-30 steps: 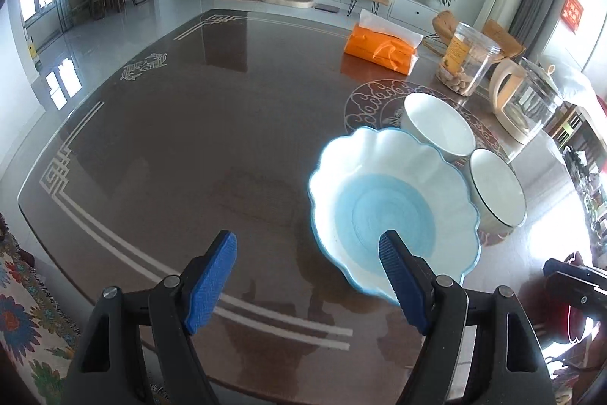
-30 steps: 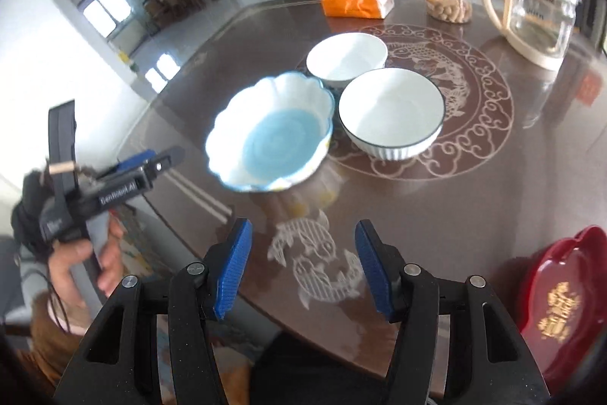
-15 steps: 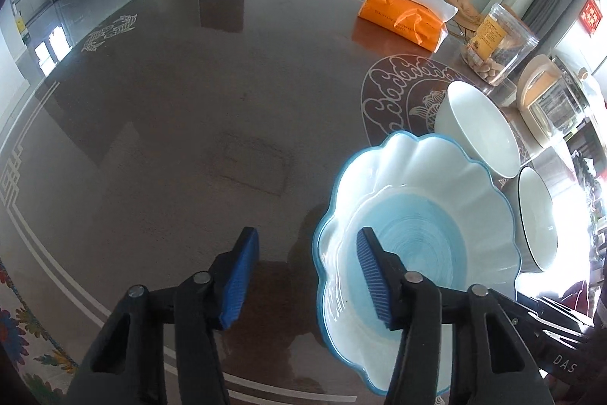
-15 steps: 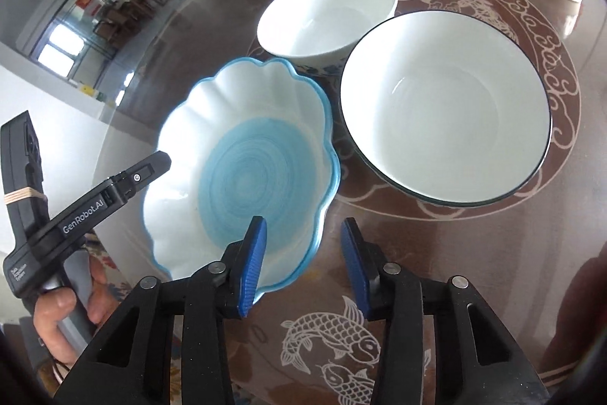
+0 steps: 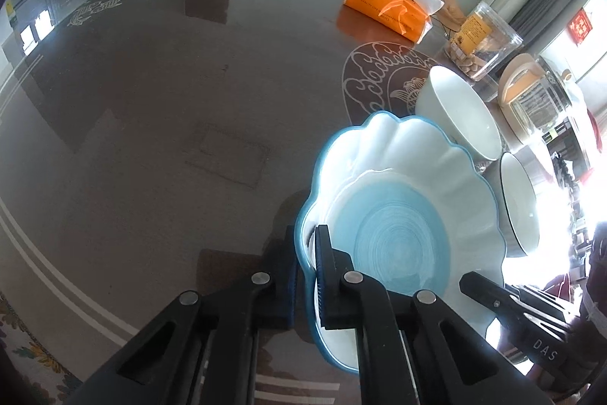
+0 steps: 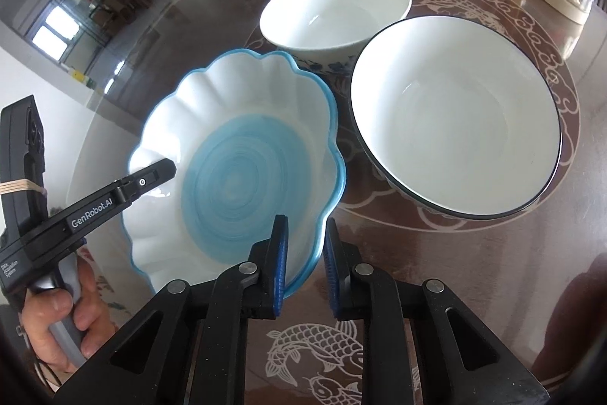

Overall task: Organize plates and bowls
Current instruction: 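Carry the blue-rimmed bowl with both tools and lower it beside the red plates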

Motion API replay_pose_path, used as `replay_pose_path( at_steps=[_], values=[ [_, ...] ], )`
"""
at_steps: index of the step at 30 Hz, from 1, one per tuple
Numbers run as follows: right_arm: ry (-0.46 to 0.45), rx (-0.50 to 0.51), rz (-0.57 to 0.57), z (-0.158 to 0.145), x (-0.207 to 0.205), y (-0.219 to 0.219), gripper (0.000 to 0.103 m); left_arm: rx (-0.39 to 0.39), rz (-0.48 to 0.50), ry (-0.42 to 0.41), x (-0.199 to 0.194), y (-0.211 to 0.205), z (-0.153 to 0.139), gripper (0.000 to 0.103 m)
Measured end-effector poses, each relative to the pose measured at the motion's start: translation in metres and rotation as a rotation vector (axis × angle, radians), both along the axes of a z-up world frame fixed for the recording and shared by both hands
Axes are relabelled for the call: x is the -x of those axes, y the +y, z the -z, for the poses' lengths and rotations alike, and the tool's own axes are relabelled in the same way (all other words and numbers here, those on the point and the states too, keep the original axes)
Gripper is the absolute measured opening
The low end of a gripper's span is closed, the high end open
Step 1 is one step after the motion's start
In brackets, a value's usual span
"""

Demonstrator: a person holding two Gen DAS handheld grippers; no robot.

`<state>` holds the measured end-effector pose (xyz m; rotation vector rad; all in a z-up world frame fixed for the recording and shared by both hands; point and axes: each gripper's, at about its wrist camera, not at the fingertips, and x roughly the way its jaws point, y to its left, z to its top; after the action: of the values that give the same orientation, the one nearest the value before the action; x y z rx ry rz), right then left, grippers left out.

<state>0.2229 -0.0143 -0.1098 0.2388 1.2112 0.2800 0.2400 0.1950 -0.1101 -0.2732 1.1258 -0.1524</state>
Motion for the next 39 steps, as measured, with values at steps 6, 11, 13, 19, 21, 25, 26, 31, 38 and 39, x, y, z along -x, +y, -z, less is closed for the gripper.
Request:
replay_pose_path(
  at_steps=[6, 11, 13, 19, 21, 25, 26, 31, 38, 39],
  values=[
    [-0.006, -0.032, -0.024, -0.006, 0.023, -0.011, 0.017, -0.008, -0.012, -0.039, 0.047, -0.006, -0.019, 0.009],
    [-0.031, -0.038, -0.046, -0.018, 0.064, -0.038, 0.017, 0.003, 0.013, -0.072, 0.09, -0.027, -0.032, 0.01],
    [-0.038, -0.033, -0.047, -0.022, 0.081, -0.051, 0.017, 0.015, 0.027, -0.076, 0.104, -0.04, -0.033, 0.01],
    [-0.04, -0.002, 0.003, -0.023, 0.126, -0.1, 0.017, 0.033, 0.097, -0.058, 0.134, -0.091, -0.02, 0.011],
    [-0.043, 0.026, 0.021, -0.021, 0.137, -0.117, 0.017, 0.033, 0.122, -0.055, 0.137, -0.109, -0.015, 0.011],
    [-0.048, 0.05, 0.073, -0.021, 0.151, -0.141, 0.017, 0.048, 0.15, -0.041, 0.135, -0.135, -0.006, 0.012],
    [-0.049, 0.054, 0.083, -0.021, 0.152, -0.145, 0.017, 0.047, 0.156, -0.04, 0.133, -0.141, -0.003, 0.012],
    [-0.069, 0.074, 0.116, -0.016, 0.148, -0.164, 0.017, 0.027, 0.167, -0.05, 0.128, -0.157, 0.001, 0.013],
    [-0.084, 0.033, 0.147, -0.009, 0.145, -0.181, 0.015, -0.012, 0.172, -0.077, 0.123, -0.17, 0.002, 0.012],
    [-0.088, 0.035, 0.147, -0.009, 0.145, -0.181, 0.015, -0.016, 0.171, -0.081, 0.122, -0.172, 0.003, 0.012]
  ],
)
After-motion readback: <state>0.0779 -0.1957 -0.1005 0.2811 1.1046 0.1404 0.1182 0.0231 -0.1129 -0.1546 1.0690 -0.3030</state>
